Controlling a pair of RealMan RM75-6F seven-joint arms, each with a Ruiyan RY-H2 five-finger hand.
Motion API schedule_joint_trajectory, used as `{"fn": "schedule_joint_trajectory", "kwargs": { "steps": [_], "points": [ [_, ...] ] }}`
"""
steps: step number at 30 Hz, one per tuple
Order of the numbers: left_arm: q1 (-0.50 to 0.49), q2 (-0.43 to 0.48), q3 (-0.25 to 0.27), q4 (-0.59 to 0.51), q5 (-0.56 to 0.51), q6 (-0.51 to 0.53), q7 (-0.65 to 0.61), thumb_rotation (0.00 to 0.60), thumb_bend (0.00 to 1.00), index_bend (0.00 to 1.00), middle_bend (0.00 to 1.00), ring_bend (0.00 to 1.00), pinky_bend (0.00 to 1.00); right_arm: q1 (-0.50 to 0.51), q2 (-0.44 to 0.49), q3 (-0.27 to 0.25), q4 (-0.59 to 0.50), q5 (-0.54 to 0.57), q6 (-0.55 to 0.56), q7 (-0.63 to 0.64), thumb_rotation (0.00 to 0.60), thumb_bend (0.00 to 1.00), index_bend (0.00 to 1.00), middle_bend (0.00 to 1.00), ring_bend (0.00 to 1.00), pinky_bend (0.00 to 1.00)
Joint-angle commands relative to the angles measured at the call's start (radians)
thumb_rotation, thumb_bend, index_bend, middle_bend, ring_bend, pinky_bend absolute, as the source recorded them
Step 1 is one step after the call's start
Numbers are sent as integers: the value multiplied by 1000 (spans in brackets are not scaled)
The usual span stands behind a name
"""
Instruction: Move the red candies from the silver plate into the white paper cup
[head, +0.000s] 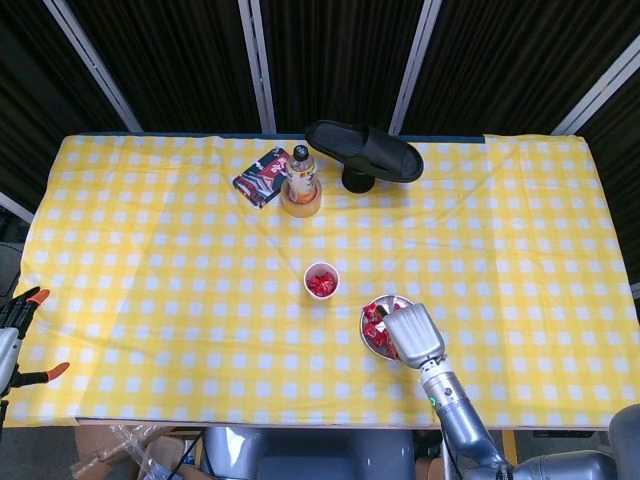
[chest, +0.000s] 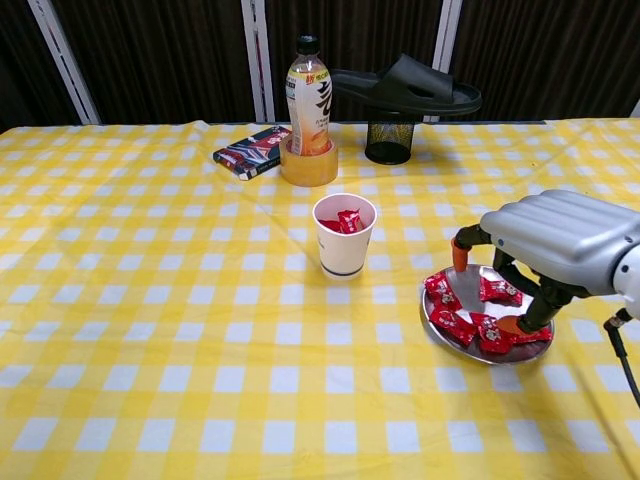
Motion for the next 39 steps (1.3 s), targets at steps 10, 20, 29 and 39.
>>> {"fn": "schedule_joint_trajectory", "kwargs": {
  "steps": [10, 20, 29, 39],
  "points": [
    [-1, -1, -2, -3, -6, -2, 5, 600, 32, 0, 0, 0, 0, -28, -24, 1, 56, -21, -53, 29, 600, 289, 382, 819, 930, 980],
    [0, 0, -2, -1, -2, -2, 1, 600, 33, 0, 0, 0, 0, -41, -54, 23, 115, -3, -92, 45, 600, 289, 418, 819, 930, 981],
    [-1, 0, -3, -3, -7, -6, 3, 600, 33, 0, 0, 0, 0, -51, -54, 39, 135, 4, -114, 52, 600, 289, 417, 819, 930, 980],
    [0, 1, -3, -5, -8, -4, 3, 600, 32, 0, 0, 0, 0, -56, -71, 44, 161, 11, -141, 49, 600, 288, 447, 819, 930, 981]
  ]
}}
